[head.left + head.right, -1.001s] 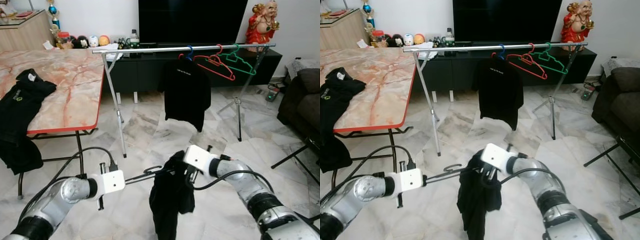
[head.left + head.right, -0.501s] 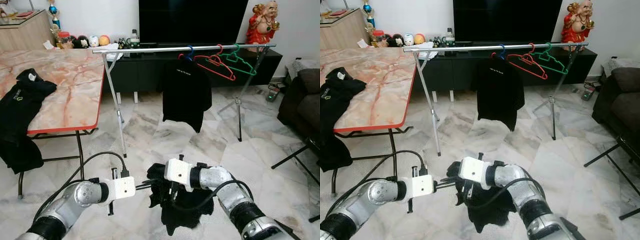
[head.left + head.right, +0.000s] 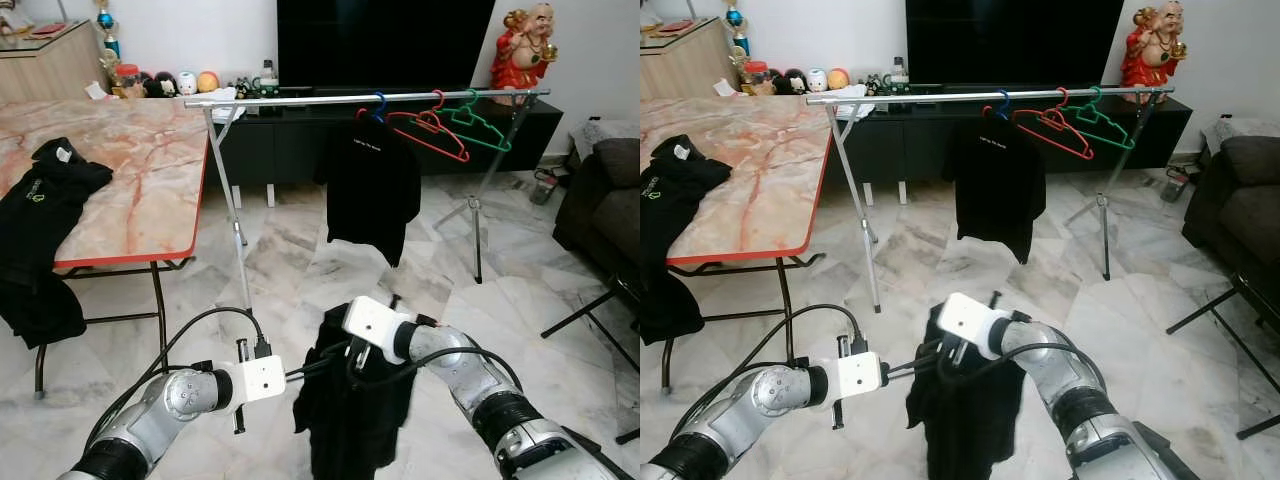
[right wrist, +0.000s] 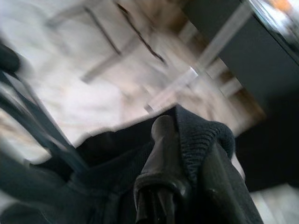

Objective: Hang hanger

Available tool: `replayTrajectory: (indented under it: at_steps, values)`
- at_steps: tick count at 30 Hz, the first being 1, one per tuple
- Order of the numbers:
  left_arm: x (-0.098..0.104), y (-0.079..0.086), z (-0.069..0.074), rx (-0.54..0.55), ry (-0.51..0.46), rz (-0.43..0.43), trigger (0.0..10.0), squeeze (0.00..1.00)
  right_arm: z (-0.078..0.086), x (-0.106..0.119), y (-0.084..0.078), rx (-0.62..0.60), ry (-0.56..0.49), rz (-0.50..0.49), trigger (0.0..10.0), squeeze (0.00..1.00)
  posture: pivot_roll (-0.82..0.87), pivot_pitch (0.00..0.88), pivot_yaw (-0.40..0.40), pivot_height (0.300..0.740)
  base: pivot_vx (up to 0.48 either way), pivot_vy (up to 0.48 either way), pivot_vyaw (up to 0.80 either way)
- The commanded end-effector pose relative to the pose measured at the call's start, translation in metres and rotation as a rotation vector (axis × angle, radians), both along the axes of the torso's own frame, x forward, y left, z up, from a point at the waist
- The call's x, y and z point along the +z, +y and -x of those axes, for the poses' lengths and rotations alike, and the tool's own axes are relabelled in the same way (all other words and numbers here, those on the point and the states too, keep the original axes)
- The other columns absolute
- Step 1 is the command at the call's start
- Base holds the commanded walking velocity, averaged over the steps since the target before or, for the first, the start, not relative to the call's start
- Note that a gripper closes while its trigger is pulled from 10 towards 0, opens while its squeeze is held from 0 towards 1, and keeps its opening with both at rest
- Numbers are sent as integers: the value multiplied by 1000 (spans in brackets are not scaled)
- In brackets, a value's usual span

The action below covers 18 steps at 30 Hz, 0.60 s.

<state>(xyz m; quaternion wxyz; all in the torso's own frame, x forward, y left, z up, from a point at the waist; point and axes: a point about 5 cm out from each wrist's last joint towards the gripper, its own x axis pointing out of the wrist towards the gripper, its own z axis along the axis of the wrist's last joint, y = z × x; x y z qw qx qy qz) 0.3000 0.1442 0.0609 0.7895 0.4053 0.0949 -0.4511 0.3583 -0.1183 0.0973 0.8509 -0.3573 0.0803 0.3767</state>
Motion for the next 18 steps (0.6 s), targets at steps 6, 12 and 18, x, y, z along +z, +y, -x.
replayTrajectory:
  at_steps: [6,12,18]
  values:
    - [5,21,0,42,-9,-25,10000,0,-17,11,-33,-264,-62,85,10000,0,127,0,-33,740,0,0,0]
    - [3,36,4,79,27,-47,10000,0,-16,2,-50,-392,-52,145,10000,0,131,0,-30,740,0,0,0]
    - [0,65,6,203,50,-120,10000,0,-9,-8,-73,-501,-38,198,10000,0,133,0,-27,740,0,0,0]
